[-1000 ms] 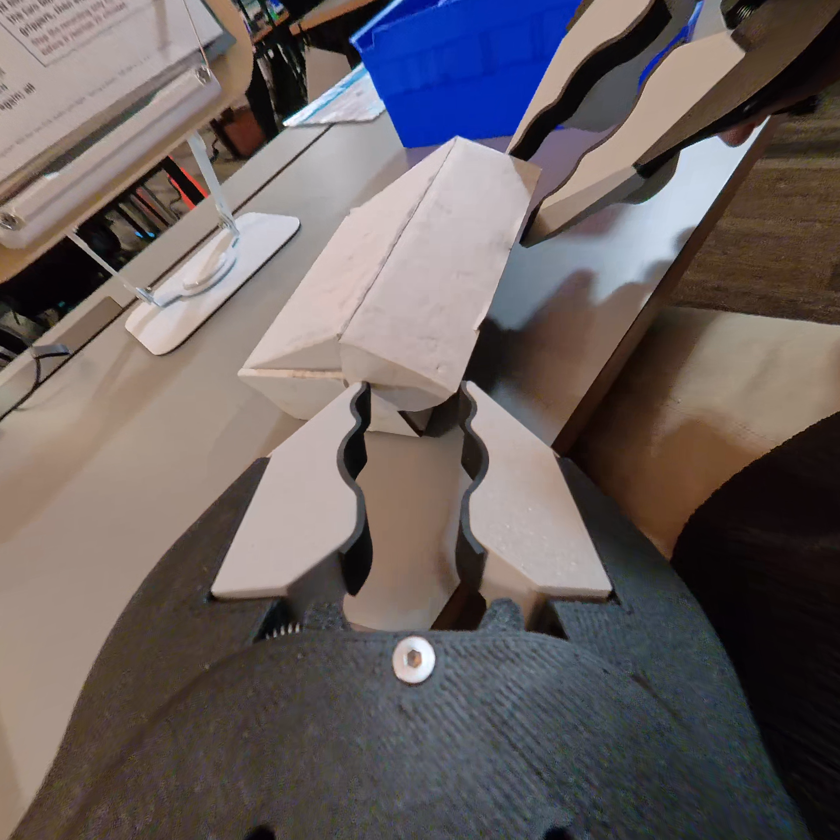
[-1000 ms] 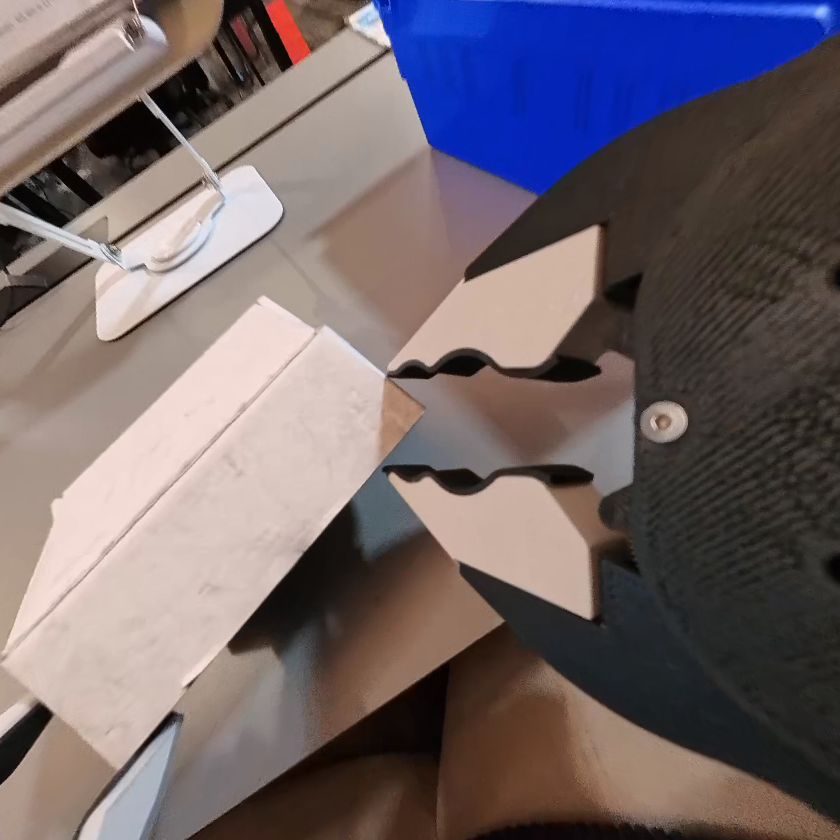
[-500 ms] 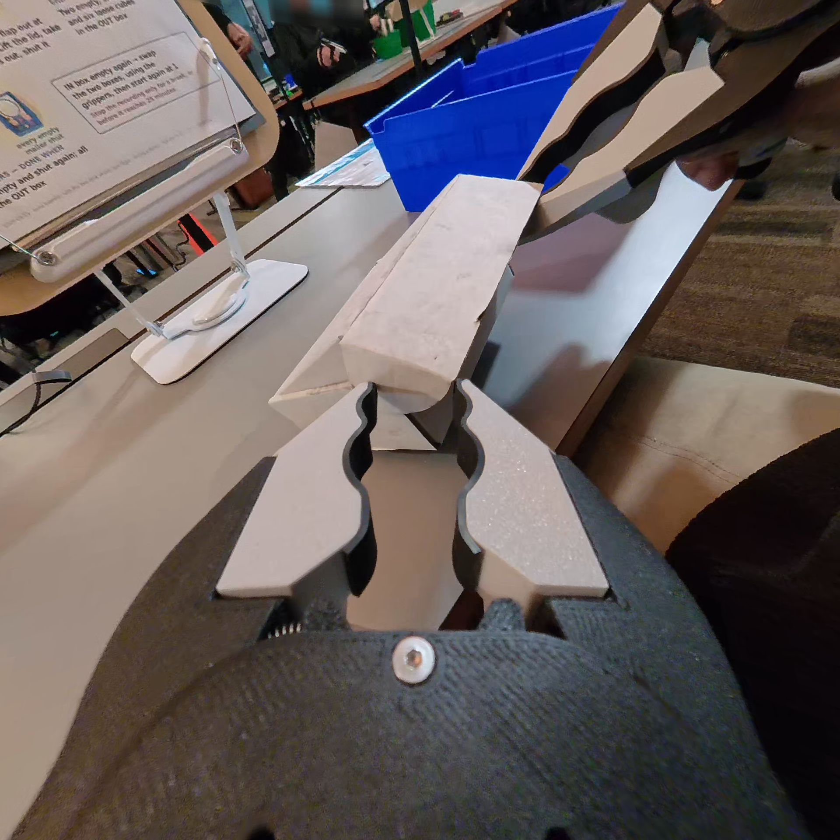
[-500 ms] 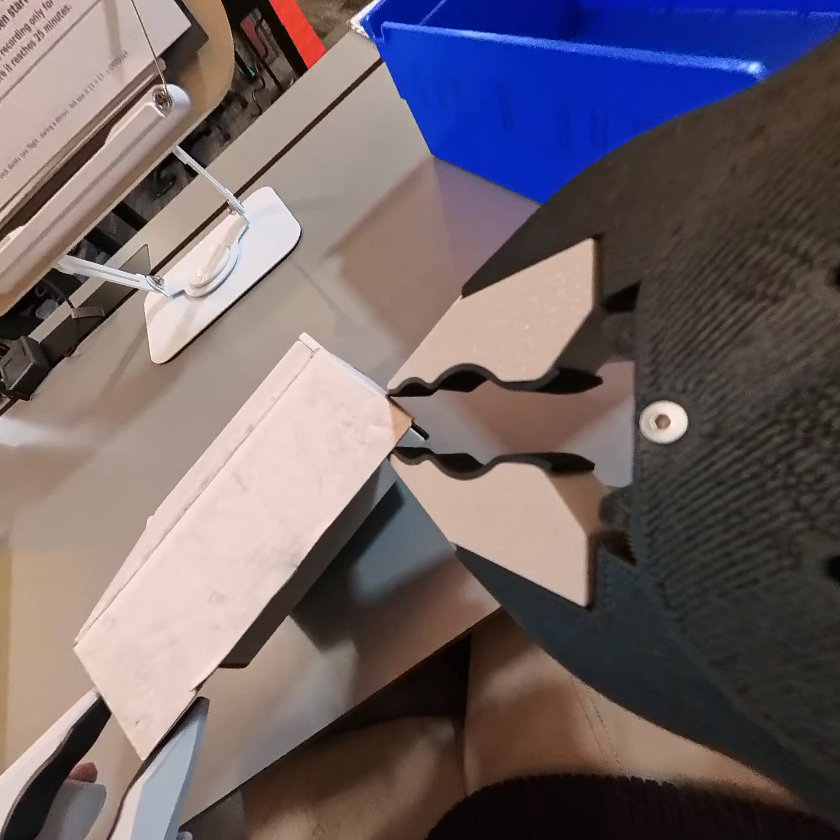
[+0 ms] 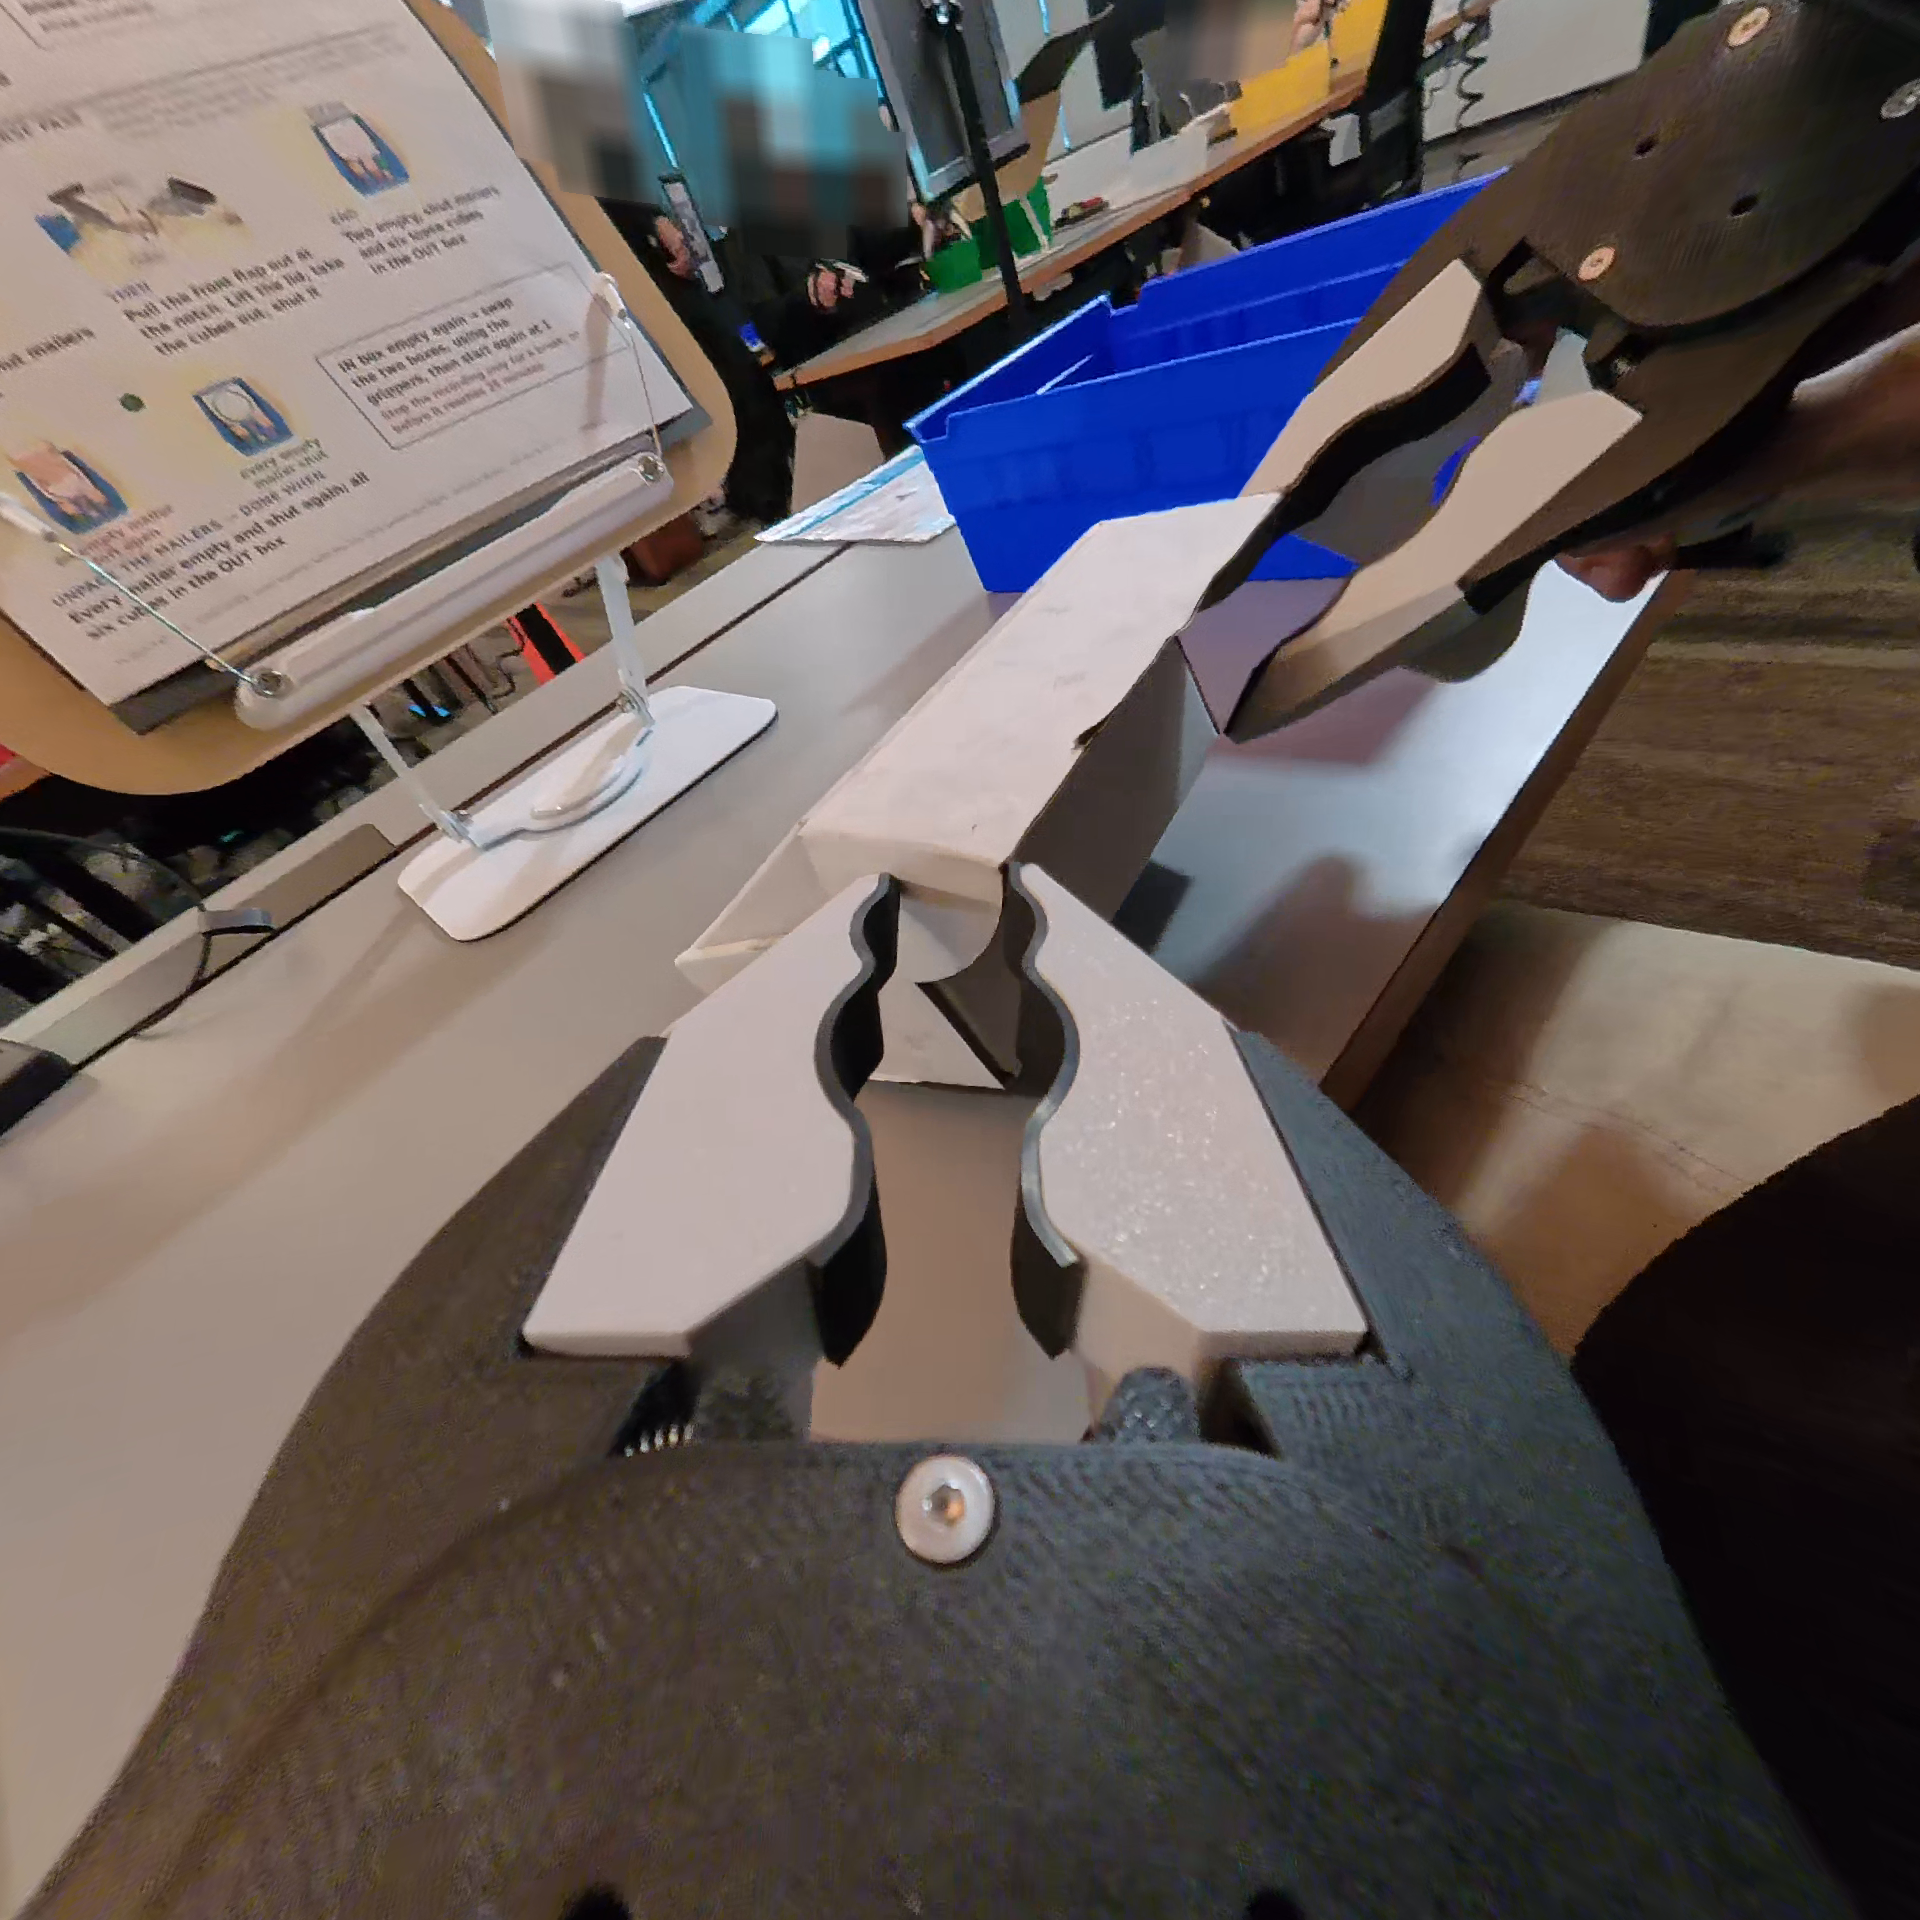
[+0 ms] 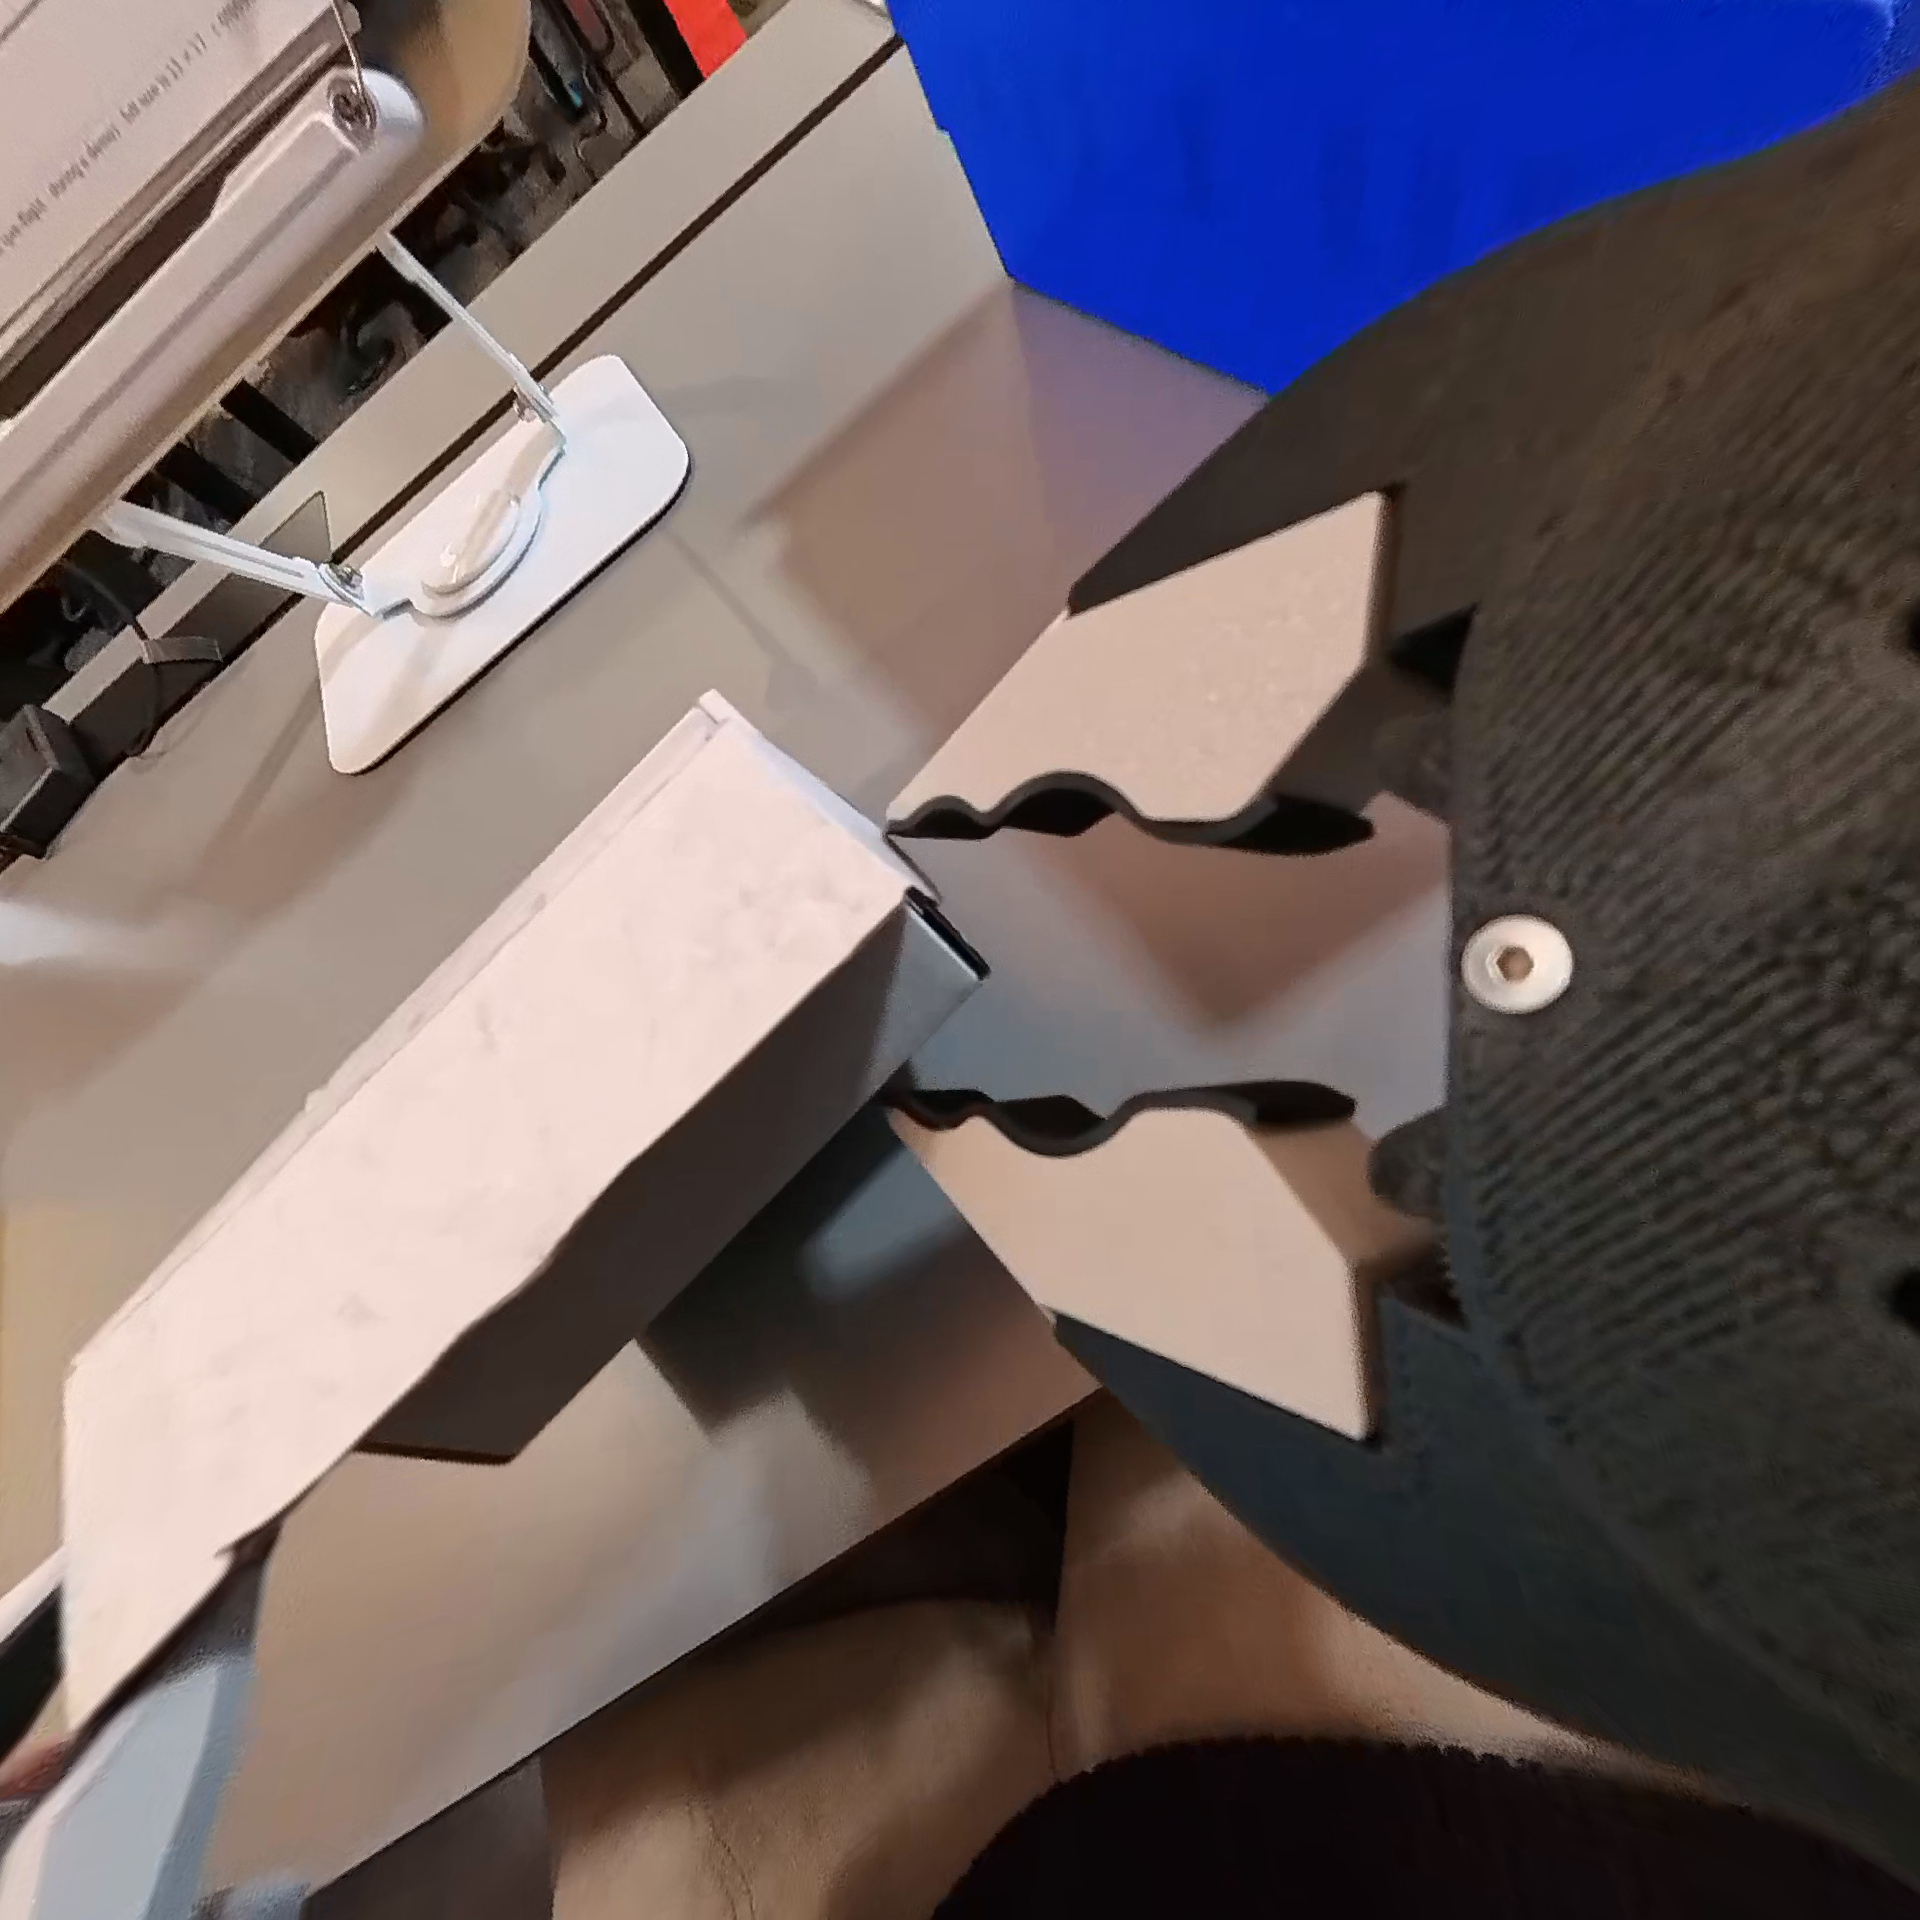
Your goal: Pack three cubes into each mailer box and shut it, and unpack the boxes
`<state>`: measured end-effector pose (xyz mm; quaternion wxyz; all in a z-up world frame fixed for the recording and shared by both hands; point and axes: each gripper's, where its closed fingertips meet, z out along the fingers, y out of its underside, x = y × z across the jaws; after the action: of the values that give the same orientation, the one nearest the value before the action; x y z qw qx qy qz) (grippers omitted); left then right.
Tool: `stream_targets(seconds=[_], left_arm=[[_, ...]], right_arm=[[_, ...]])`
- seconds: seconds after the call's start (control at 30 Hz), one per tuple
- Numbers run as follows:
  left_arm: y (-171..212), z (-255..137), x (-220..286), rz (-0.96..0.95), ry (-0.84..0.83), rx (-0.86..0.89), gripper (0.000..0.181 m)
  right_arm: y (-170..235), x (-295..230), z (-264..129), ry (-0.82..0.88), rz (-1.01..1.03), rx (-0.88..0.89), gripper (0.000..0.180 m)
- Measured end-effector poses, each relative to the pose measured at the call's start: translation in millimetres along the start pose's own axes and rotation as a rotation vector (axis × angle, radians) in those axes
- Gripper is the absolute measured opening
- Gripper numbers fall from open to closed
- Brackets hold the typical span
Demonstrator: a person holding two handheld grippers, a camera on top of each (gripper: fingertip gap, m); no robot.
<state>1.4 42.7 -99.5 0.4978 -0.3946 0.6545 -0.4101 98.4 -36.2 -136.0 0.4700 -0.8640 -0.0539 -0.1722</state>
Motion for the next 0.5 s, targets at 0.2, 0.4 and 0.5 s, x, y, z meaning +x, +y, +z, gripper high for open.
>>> stream_targets(seconds=[0.2,0.4,0.5], left_arm=[[-3,-2,-7,-0.019,-0.03,0.019,0.013],[-7,-2,-7,-0.021,-0.04,0.03,0.012],[-8,-3,-10,-0.049,-0.047,0.036,0.011]], right_arm=[[3,-1,6,0.004,0.016,-0.019,0.057],[15,-12,24,-0.065,0.146,-0.081,0.068],[28,-9,28,-0.032,0.123,-0.15,0.062]])
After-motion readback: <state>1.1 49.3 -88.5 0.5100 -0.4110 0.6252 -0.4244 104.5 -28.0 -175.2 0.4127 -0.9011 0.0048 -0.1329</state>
